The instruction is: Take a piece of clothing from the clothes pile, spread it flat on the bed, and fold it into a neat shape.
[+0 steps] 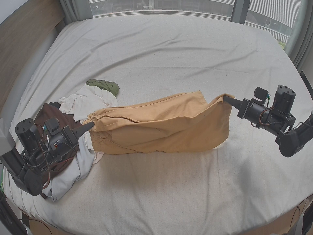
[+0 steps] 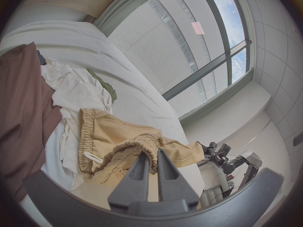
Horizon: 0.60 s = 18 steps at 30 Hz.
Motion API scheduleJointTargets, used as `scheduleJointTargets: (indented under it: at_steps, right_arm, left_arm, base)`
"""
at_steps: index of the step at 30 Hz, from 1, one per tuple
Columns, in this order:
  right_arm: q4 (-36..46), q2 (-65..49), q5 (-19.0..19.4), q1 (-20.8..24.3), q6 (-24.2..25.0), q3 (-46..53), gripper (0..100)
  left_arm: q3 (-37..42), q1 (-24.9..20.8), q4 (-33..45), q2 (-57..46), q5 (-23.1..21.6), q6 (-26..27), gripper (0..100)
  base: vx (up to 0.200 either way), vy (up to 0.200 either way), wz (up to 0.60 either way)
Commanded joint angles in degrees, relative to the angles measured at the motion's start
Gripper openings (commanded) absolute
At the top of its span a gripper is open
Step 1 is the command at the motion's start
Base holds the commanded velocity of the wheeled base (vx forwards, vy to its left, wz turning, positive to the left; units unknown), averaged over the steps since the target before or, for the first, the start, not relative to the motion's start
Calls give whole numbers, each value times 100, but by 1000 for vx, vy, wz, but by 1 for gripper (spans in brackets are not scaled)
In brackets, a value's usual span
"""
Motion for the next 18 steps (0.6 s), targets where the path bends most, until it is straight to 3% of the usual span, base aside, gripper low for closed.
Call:
scheduleJointTargets:
  at_steps: [1, 18]
  right_arm:
    - [134, 135, 1, -111, -3, -317, 0]
    - [899, 592, 1, -49, -47, -1319, 0]
  left_arm:
    - [-71, 53, -6, 112, 33, 1, 0]
    - [-422, 282, -6, 358, 261, -7, 0]
  base:
    - [0, 0, 0]
    - [0, 0, 0]
